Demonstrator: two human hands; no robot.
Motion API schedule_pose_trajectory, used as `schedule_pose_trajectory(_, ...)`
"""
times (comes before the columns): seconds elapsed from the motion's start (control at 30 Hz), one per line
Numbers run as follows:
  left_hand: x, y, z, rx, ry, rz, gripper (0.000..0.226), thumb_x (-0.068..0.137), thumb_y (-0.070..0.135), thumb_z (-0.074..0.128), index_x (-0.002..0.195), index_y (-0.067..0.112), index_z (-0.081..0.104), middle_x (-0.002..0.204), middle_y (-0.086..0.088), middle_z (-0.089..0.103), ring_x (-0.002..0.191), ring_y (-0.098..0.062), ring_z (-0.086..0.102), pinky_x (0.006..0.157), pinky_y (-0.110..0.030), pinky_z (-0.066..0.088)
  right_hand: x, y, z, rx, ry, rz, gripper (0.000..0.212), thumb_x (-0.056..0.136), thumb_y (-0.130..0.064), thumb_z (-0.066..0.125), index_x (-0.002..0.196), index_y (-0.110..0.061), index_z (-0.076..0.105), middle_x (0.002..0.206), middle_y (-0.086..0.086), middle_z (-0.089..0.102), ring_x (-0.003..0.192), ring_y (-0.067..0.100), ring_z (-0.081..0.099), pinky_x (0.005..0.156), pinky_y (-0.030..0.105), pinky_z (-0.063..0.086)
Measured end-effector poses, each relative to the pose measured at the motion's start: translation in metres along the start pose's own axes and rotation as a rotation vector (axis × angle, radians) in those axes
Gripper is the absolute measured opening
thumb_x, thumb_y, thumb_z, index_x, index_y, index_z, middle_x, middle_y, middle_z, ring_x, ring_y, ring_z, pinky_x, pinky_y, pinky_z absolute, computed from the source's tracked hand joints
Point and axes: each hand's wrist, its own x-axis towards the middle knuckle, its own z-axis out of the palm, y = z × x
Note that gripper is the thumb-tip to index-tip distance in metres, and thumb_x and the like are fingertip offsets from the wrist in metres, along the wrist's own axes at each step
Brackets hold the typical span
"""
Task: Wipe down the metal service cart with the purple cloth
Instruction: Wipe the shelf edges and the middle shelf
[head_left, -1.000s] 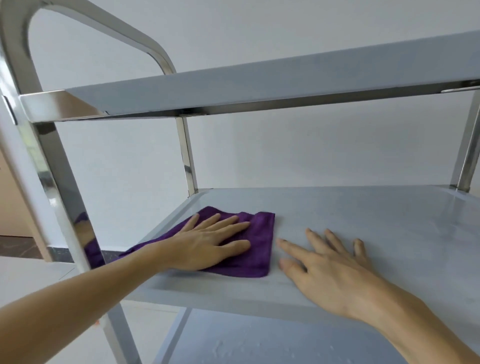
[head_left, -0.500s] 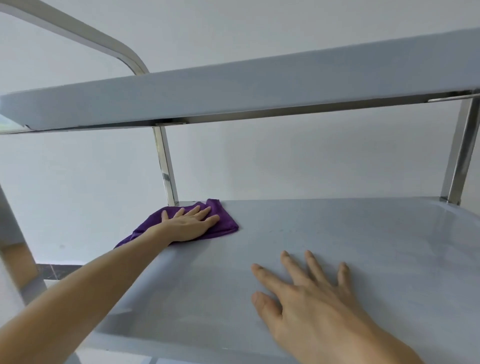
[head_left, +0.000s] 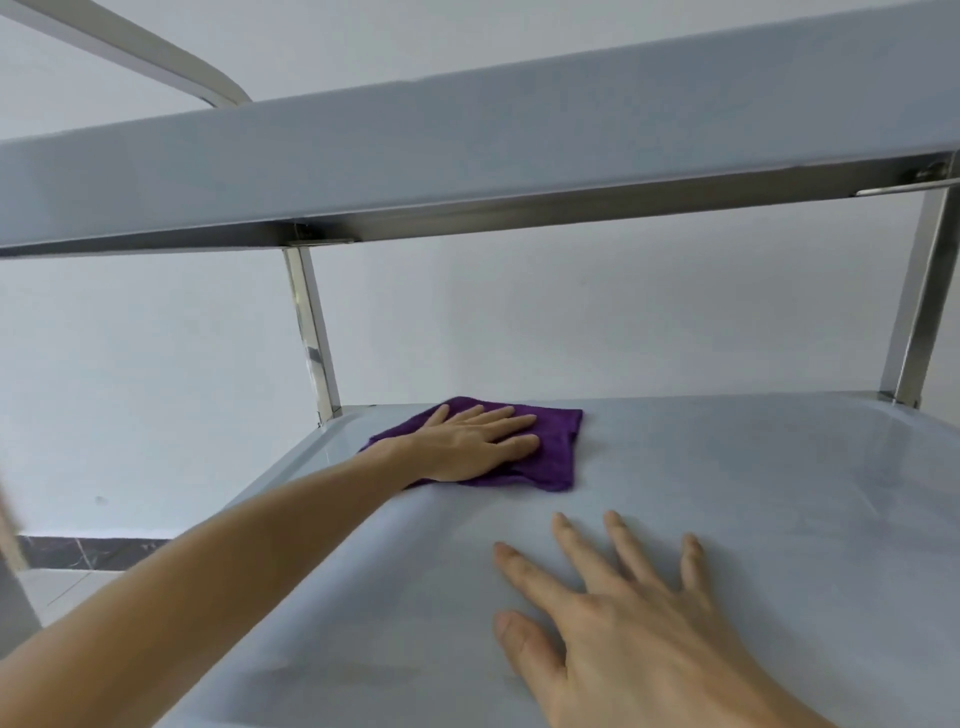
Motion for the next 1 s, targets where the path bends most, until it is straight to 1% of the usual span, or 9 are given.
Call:
schedule_pose_trajectory(0.23,-0.017,-0.093,0.016,-0.012,-0.018,-0.322,0.067,0.091,0.069,0.007,0.154,0.047,0.004,0.166,0.013,-0.004,0.153,-0.023,-0.002,0.118,-0.061,0.002,-0.005,-0.001,-0.001,0.033,-0.014,0.006,0.061,0.089,-0.074,0.017,0.141,-0.063,-0.014,0.163,-0.016,-0.019,0.15,0.023,-0.024,0.108,0.071,-0.017)
schedule_pose_trajectory(0.3,-0.023,-0.102,0.021,-0.015,-0.011,-0.355,0.058,0.099,0.063,0.01,0.154,0.047,0.003,0.166,0.012,-0.005,0.153,-0.024,-0.002,0.118,-0.061,-0.001,-0.006,-0.004,-0.001,0.039,0.0,0.015,0.067,0.081,-0.071,0.005,0.145,-0.054,-0.001,0.164,-0.018,-0.015,0.151,0.022,-0.02,0.11,0.071,-0.015)
schedule_pose_trajectory(0.37,-0.029,-0.094,0.021,-0.091,-0.004,-0.381,0.058,0.1,0.063,0.012,0.155,0.047,0.002,0.165,0.013,-0.007,0.153,-0.025,-0.004,0.118,-0.06,-0.004,-0.007,-0.007,-0.002,0.063,0.011,0.034,0.058,0.09,-0.062,0.014,0.145,-0.043,0.012,0.164,-0.019,-0.01,0.152,0.019,-0.017,0.111,0.07,-0.013)
schedule_pose_trajectory(0.53,-0.053,-0.045,0.018,-0.11,-0.025,-0.235,0.058,0.099,0.063,0.013,0.153,0.048,-0.001,0.164,0.016,-0.011,0.152,-0.022,-0.009,0.119,-0.057,-0.007,-0.008,-0.011,-0.002,0.103,0.089,0.063,0.047,0.102,-0.043,0.026,0.144,-0.027,0.016,0.162,-0.014,0.002,0.152,0.017,-0.011,0.115,0.067,-0.007)
schedule_pose_trajectory(0.63,-0.078,-0.01,0.016,-0.109,-0.03,-0.119,0.055,0.1,0.062,0.011,0.151,0.052,-0.006,0.163,0.018,-0.014,0.151,-0.019,-0.013,0.119,-0.057,-0.009,-0.01,-0.01,-0.001,0.104,0.166,0.121,0.058,0.101,-0.035,0.029,0.151,-0.021,0.003,0.164,-0.004,-0.002,0.152,0.025,-0.01,0.118,0.062,-0.001)
schedule_pose_trajectory(0.77,-0.124,0.032,0.017,-0.19,-0.03,-0.02,0.059,0.081,0.082,0.003,0.136,0.07,-0.016,0.157,0.032,-0.016,0.148,-0.006,-0.02,0.119,-0.047,-0.017,-0.012,-0.006,-0.006,0.182,0.257,0.14,0.072,0.098,-0.016,0.033,0.152,-0.021,-0.013,0.164,0.001,-0.008,0.153,0.029,-0.007,0.121,0.055,0.006)
schedule_pose_trajectory(0.87,-0.155,0.058,0.016,-0.251,-0.029,0.053,0.058,0.082,0.084,0.008,0.134,0.074,-0.014,0.151,0.041,-0.019,0.143,0.004,-0.026,0.118,-0.038,-0.022,-0.012,0.002,-0.013,0.489,0.383,0.127,0.059,0.099,-0.011,0.033,0.152,-0.023,0.009,0.159,-0.001,0.023,0.147,0.02,0.024,0.12,0.044,0.017)
schedule_pose_trajectory(0.93,-0.166,0.074,0.014,-0.252,-0.038,0.083,0.059,0.087,0.081,0.013,0.139,0.069,-0.013,0.152,0.041,-0.019,0.143,0.005,-0.026,0.118,-0.038,-0.021,-0.013,0.012,-0.017,0.784,0.461,0.153,0.049,0.1,-0.007,0.035,0.145,-0.025,0.03,0.149,-0.001,0.041,0.134,0.017,0.041,0.107,0.028,0.029)
schedule_pose_trajectory(1.0,-0.169,0.09,0.012,-0.258,-0.041,0.108,0.061,0.092,0.076,0.017,0.145,0.063,-0.009,0.154,0.039,-0.017,0.143,0.005,-0.025,0.119,-0.04,-0.02,-0.014,0.019,-0.018,0.986,0.524,0.192,0.043,0.099,-0.005,0.035,0.136,-0.025,0.042,0.142,-0.004,0.048,0.126,0.013,0.046,0.095,0.022,0.029)
